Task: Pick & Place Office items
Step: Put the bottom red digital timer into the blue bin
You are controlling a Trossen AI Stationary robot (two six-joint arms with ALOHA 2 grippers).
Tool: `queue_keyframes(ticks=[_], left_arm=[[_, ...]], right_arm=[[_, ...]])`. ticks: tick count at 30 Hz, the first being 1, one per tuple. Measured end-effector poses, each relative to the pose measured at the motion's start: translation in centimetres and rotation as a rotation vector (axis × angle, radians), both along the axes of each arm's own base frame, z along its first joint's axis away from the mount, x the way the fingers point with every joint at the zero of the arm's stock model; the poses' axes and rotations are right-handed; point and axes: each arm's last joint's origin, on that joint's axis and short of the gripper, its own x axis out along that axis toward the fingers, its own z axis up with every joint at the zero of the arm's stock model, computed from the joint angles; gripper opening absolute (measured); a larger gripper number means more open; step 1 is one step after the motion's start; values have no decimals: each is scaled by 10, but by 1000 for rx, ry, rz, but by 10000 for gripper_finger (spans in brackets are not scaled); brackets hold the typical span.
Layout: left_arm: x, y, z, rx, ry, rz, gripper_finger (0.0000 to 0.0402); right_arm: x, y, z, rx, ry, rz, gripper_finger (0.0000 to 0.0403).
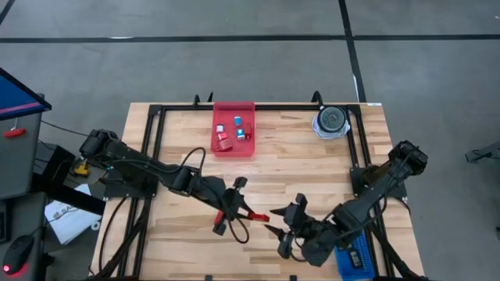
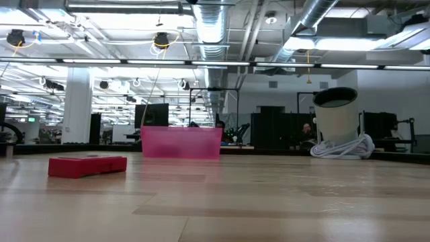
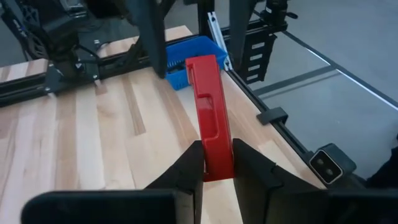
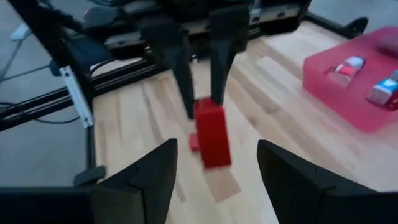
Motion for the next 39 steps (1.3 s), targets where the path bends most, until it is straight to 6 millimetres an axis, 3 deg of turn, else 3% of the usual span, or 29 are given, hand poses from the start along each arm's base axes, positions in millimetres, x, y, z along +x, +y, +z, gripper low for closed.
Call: queue_keyframes(ticks=[10, 13, 19, 23, 28, 32, 39], left_arm=[[1, 0, 2, -11, -14, 2, 53], [1, 0, 1, -11, -12, 3, 53], [1, 1, 1, -11, -9, 0, 55], [-1, 7, -2, 13, 50, 15, 87], [-14, 17, -38, 90, 281, 28, 141], [-36, 22, -67, 140, 480, 18, 170], [-66, 13, -102, 74, 688, 19, 200]], right_arm=[[15, -14, 3, -17, -1, 6, 204], [16, -15, 3, -11, 13, 33, 169], [17, -12, 4, -5, 21, 88, 51], [18, -12, 3, 1, 17, 77, 55], [17, -16, 2, 17, 26, 44, 55], [4, -14, 1, 47, 74, 28, 55], [-50, 0, -1, 184, 250, 5, 55]])
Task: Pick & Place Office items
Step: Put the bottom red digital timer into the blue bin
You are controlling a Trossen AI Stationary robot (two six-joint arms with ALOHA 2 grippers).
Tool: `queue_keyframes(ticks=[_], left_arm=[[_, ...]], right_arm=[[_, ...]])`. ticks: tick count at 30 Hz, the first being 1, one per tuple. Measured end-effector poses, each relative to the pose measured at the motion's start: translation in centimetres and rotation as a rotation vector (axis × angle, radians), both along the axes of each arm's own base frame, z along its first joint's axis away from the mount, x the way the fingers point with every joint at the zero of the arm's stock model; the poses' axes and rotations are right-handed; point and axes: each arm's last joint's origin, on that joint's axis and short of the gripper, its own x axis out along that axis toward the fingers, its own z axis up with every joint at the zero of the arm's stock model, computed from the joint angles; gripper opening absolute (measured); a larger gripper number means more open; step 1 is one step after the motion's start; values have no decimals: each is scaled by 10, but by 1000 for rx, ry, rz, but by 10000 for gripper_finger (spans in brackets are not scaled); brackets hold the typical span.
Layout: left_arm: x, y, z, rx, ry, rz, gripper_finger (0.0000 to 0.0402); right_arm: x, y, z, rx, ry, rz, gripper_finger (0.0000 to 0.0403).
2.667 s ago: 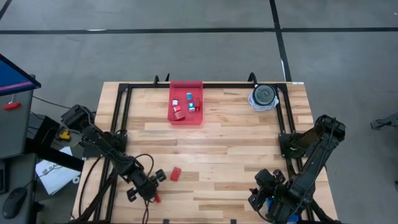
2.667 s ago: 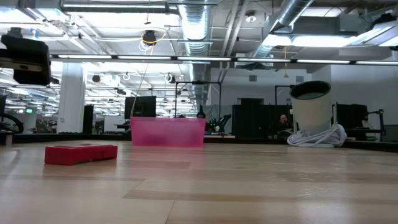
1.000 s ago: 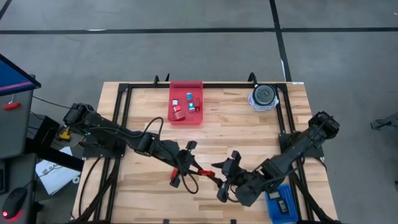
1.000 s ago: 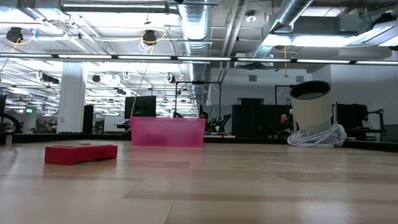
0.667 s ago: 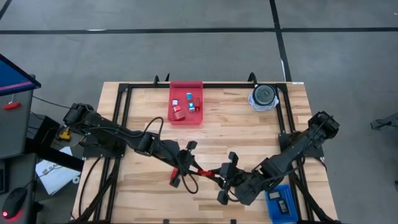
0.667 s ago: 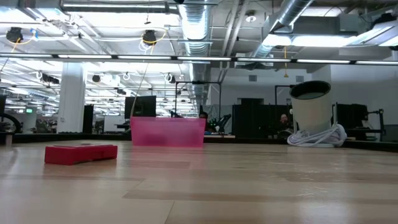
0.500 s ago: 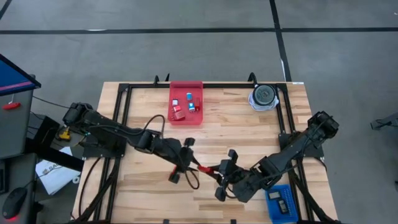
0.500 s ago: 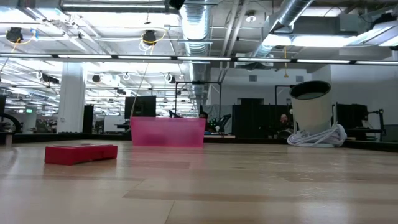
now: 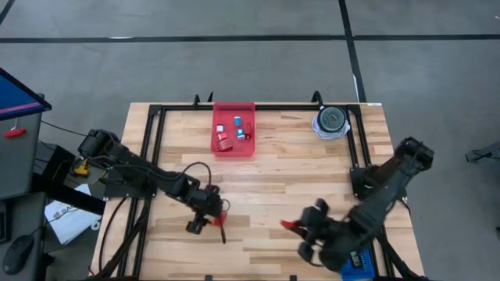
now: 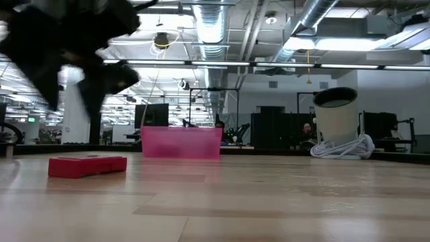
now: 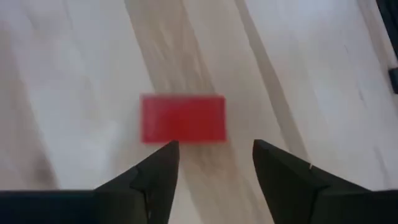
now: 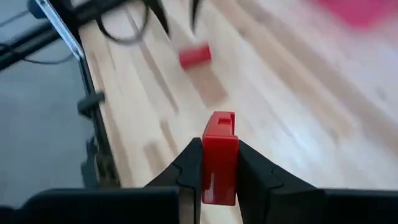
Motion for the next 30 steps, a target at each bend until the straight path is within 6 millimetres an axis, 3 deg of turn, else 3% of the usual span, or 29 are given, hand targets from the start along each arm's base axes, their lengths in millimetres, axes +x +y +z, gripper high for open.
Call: queue_keyframes(ticks=[3, 9, 15, 20, 24, 30], left_arm=[[-4, -3, -1, -41, 13, 70, 217], [1, -10, 9, -55, -119, 90, 256], [4, -8, 6, -43, -127, 99, 297], [6, -2, 6, -50, -118, 223, 317], [9, 4, 6, -135, -80, 465, 321], [11, 4, 1, -256, -19, 737, 320]], right_arm=[[-29, 9, 0, 74, 64, -34, 55], [-79, 31, -3, 229, 225, -39, 55], [-112, 49, -12, 303, 396, -40, 55], [-140, 49, -15, 290, 534, -117, 55], [-152, 49, -16, 287, 624, -128, 55], [-153, 48, -16, 280, 654, -133, 55]])
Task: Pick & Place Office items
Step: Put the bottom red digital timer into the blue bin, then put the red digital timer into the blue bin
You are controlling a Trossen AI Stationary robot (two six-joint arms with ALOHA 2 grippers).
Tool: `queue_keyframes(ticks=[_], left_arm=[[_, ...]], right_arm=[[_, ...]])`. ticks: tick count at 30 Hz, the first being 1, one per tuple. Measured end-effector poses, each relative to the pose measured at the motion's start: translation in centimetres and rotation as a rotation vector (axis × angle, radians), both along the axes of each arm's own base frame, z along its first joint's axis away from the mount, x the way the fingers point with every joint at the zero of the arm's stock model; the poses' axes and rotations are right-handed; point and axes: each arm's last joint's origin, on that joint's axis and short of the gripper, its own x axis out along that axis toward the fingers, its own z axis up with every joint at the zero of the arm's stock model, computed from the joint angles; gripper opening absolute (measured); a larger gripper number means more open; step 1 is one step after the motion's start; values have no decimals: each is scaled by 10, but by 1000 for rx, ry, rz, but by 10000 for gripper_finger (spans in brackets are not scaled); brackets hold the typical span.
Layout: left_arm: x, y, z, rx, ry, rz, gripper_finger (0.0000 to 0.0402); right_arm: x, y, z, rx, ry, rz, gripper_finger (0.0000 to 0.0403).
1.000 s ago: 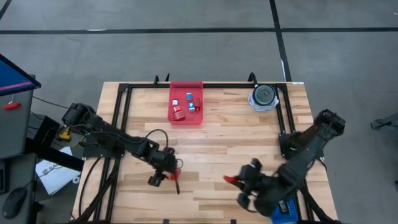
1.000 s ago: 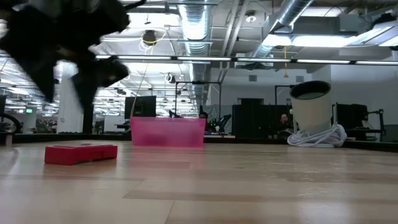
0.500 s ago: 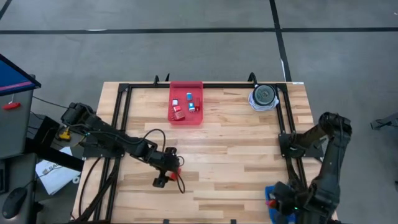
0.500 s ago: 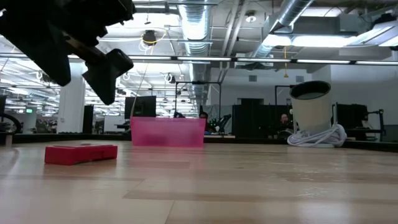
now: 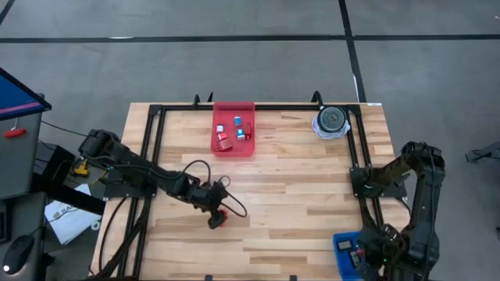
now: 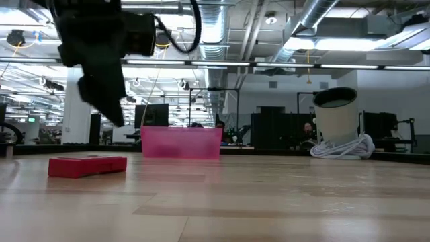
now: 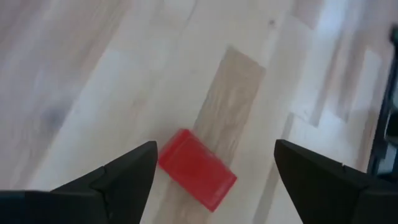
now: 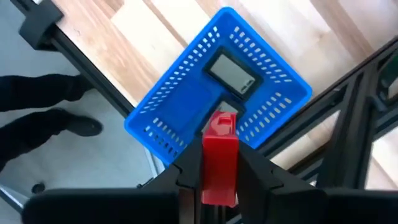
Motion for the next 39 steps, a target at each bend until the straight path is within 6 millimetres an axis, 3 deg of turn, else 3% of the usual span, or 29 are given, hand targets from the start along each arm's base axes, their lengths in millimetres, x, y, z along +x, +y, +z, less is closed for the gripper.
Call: queue_keyframes(ticks=[4, 17, 22, 26, 35, 39], left_arm=[[0, -3, -10, -80, 70, 147, 330], [1, -25, -46, -121, 183, 324, 328], [0, -26, -56, -117, 226, 387, 318], [-2, -24, -57, -81, 240, 408, 282], [-6, -25, -59, -47, 254, 398, 148], [-9, -28, -59, -34, 262, 379, 136]], right_arm=[[-1, -1, -1, -20, 7, 20, 55], [7, 17, -30, -106, 42, 75, 55], [6, 16, -32, -131, 50, 76, 95], [6, 13, -32, -153, 56, 75, 109], [6, 13, -31, -155, 48, 75, 89], [7, 14, -32, -151, 33, 73, 81]])
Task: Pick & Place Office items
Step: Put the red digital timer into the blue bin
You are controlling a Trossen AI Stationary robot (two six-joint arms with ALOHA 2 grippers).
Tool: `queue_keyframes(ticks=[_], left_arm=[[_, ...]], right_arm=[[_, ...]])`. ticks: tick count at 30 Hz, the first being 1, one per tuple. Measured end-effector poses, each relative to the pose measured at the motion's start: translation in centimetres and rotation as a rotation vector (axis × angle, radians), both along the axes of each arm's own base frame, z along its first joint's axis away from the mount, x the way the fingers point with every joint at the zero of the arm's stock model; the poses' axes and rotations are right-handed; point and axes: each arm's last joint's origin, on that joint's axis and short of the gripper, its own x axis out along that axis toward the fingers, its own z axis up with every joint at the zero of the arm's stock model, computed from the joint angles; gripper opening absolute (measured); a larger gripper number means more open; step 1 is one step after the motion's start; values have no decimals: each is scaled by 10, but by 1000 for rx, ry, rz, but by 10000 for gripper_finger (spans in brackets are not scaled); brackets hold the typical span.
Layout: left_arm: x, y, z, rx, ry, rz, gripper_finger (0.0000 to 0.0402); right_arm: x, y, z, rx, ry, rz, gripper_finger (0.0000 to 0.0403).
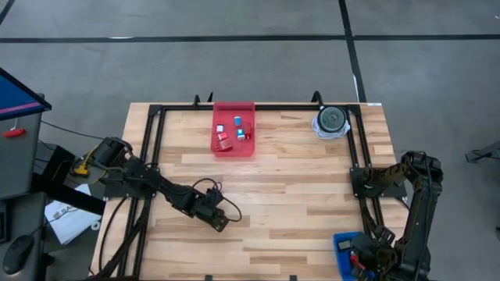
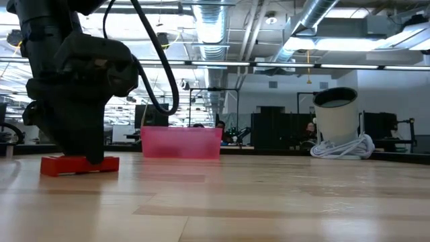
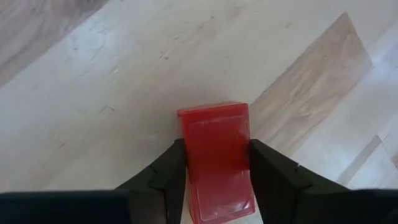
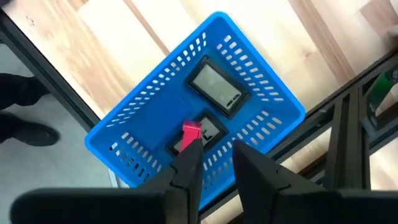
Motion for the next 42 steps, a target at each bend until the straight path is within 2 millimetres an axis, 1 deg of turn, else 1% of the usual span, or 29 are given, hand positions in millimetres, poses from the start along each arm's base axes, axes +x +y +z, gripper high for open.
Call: queue_keyframes(ticks=[3, 5, 8, 11, 14, 16, 18, 21, 23, 25, 27, 29, 37, 40, 42], left_arm=[[-2, 0, 3, 20, 2, -56, 136], [-4, 0, 8, 35, -15, -99, 136], [-8, 2, 21, 53, -64, -145, 136], [-8, 3, 43, 53, -166, -197, 129], [-8, 3, 62, 57, -281, -279, 105], [-6, 5, 74, 51, -355, -302, 82], [-6, 7, 80, 49, -380, -309, 61], [-4, 9, 84, 61, -415, -350, 39], [-3, 8, 84, 74, -421, -379, 34], [-3, 8, 83, 85, -414, -397, 37], [-4, 9, 81, 112, -396, -435, 53], [-3, 8, 81, 147, -402, -477, 79], [-1, 12, 79, 371, -393, -587, 231], [3, 10, 67, 386, -351, -596, 276], [7, 5, 56, 381, -334, -601, 293]], right_arm=[[3, 1, 0, 12, -29, -3, 75], [6, 3, 0, 20, -82, -3, 74], [13, 5, 4, 26, -224, -4, 73], [24, 7, 12, 16, -386, 2, 73], [40, 7, 23, -25, -579, 23, 73], [53, 5, 30, -64, -667, 42, 73], [66, 1, 33, -103, -696, 69, 73], [86, -2, 36, -125, -715, 119, 73], [98, -4, 37, -137, -726, 150, 73], [107, -6, 38, -147, -728, 176, 73], [112, -9, 38, -149, -721, 179, 73], [114, -10, 38, -149, -721, 175, 73], [115, -9, 39, -131, -732, 156, 73], [116, -9, 39, -127, -734, 151, 73], [117, -10, 39, -125, -736, 142, 73]])
